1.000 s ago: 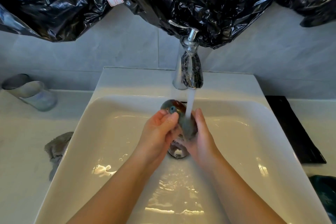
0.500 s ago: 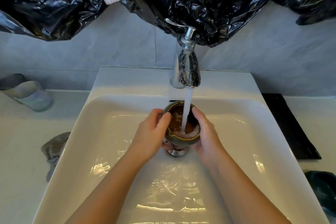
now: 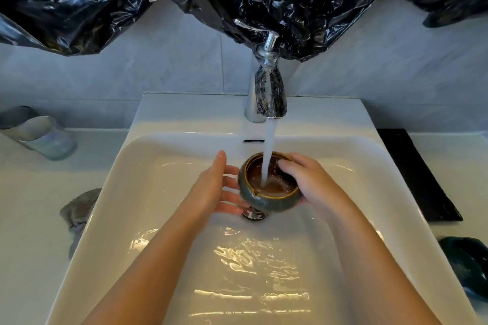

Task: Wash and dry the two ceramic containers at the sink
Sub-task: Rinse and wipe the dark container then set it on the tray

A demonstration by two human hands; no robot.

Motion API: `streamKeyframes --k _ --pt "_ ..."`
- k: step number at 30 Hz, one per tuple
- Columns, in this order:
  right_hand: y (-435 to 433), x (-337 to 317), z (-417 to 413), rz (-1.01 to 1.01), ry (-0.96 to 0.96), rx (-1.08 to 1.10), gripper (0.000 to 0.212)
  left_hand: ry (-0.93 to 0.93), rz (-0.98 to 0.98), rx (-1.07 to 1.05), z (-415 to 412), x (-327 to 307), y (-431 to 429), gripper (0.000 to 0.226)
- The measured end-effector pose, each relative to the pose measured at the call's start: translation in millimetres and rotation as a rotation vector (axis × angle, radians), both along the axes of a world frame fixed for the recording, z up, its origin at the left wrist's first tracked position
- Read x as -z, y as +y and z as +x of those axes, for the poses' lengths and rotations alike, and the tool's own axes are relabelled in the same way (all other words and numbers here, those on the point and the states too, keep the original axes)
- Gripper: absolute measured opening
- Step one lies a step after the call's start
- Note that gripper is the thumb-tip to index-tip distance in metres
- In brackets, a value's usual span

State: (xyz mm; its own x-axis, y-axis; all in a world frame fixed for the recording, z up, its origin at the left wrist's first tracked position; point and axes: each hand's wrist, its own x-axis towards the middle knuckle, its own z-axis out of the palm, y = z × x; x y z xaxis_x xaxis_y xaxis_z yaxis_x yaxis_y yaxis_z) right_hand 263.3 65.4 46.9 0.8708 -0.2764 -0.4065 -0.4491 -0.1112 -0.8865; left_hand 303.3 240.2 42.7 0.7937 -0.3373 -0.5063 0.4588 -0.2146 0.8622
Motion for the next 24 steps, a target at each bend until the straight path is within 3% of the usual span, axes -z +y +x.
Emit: streamKeyframes --k 6,10,15,24 --pt "9.2 1.2 0.8 0.03 -0.001 -0.066 0.019 0.019 -0.055 -0.005 -4.7 0.9 -6.7 0.055" --pt "6.1 2.1 0.1 -0.003 -0.025 -0.003 0.02 -0.129 0.057 0.05 -5.8 2.8 -7.8 0.052" --pt "13.4 2.5 1.6 0.031 0.026 -0.048 0.021 -0.126 0.07 -0.014 -3.1 2.4 -7.8 0.049" --pt "3.4 -1.8 -2.7 0.067 0.014 0.032 0.02 -0.106 0.038 0.063 -7.1 5.1 -11.9 0.054"
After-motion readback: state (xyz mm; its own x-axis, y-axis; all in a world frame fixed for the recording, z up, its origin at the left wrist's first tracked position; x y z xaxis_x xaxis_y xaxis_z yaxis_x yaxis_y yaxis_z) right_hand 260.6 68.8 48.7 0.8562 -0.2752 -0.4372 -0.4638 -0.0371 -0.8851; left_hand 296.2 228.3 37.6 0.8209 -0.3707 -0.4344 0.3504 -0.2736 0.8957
